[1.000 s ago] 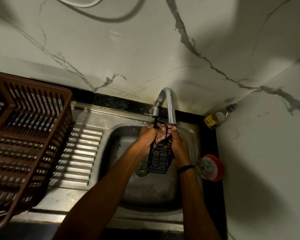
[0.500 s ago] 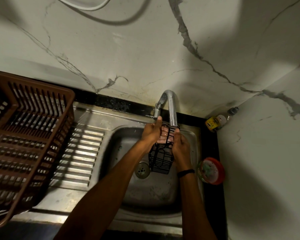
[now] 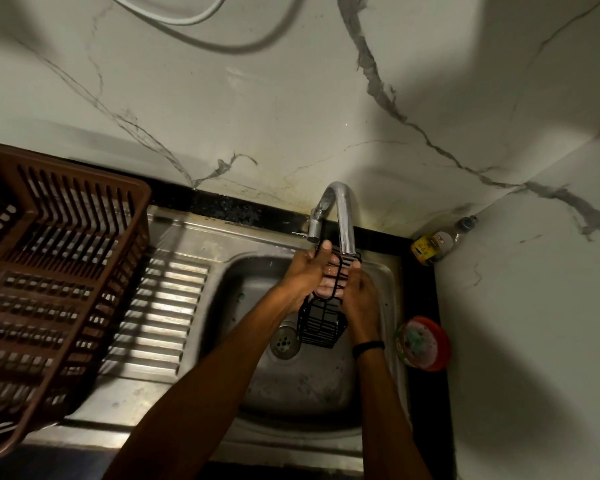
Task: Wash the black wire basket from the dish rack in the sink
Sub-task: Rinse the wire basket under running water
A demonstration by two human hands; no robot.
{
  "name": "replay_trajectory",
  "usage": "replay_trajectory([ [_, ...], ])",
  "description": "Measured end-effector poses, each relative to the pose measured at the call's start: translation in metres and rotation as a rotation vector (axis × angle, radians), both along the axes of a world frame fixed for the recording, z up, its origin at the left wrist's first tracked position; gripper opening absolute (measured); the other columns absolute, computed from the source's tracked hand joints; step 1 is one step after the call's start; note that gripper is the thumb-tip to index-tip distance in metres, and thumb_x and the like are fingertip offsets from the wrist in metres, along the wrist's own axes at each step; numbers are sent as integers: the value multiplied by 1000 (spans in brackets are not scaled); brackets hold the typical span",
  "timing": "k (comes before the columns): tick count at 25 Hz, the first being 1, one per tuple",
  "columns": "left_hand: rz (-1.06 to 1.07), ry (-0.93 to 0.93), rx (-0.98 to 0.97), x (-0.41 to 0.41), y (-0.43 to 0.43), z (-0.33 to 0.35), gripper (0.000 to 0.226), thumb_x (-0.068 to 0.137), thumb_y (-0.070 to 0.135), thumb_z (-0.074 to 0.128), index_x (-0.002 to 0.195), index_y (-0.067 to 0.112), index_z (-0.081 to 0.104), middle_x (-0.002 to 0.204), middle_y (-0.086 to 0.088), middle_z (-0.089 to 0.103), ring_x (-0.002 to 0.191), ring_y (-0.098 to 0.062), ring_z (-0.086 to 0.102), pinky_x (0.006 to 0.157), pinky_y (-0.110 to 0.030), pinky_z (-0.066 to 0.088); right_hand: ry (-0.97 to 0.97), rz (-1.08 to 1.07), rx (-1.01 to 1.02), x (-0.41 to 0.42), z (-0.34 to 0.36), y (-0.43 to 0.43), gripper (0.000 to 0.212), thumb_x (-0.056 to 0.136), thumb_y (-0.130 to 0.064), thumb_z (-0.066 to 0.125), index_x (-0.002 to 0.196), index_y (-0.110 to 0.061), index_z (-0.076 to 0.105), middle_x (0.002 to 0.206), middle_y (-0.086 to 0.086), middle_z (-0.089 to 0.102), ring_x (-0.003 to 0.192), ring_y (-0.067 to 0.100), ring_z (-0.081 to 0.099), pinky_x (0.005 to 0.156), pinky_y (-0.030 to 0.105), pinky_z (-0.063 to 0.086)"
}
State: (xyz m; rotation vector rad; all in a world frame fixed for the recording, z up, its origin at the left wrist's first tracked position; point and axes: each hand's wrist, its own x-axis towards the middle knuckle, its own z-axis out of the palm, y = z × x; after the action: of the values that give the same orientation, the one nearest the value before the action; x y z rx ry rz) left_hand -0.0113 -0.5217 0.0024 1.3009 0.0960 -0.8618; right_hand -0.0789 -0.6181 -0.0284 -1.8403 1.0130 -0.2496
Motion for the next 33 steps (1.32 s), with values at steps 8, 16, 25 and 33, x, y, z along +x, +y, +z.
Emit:
replay_trajectory([
  [8, 263, 64, 89, -7, 3, -4, 45, 106, 43, 46, 97, 6, 71, 88, -13, 76, 73, -23, 70, 55, -27, 57, 153, 266, -384, 11, 25, 22, 54, 104, -27, 41, 153, -14, 25, 149, 12, 40, 116, 22, 56, 82, 18, 38],
  [16, 261, 91, 75, -5, 7, -1, 44, 104, 45, 50, 85, 11, 69, 64, -2, 68, 51, -14, 61, 53, -28, 49, 110, 560, -660, -5, 26, 30, 65, 102, -43, 15, 149, 1, 23, 157, 18, 25, 147, 33, 20, 122, 49, 15],
  [25, 301, 78, 103, -8, 1, -7, 38, 105, 38, 51, 90, 10, 72, 80, -5, 76, 75, -18, 74, 68, -26, 59, 175, 771, -728, -3, 26, 22, 87, 92, -62, -9, 153, -3, 13, 160, 15, 12, 150, 31, 8, 123, 47, 9],
  [33, 353, 145, 146, 0, -1, 0, 43, 103, 46, 51, 95, 11, 74, 86, -9, 78, 82, -22, 76, 80, -34, 61, 146, 793, -719, 2, 31, 19, 73, 96, -53, 7, 155, -10, 10, 161, 14, 18, 150, 28, 16, 121, 48, 18],
])
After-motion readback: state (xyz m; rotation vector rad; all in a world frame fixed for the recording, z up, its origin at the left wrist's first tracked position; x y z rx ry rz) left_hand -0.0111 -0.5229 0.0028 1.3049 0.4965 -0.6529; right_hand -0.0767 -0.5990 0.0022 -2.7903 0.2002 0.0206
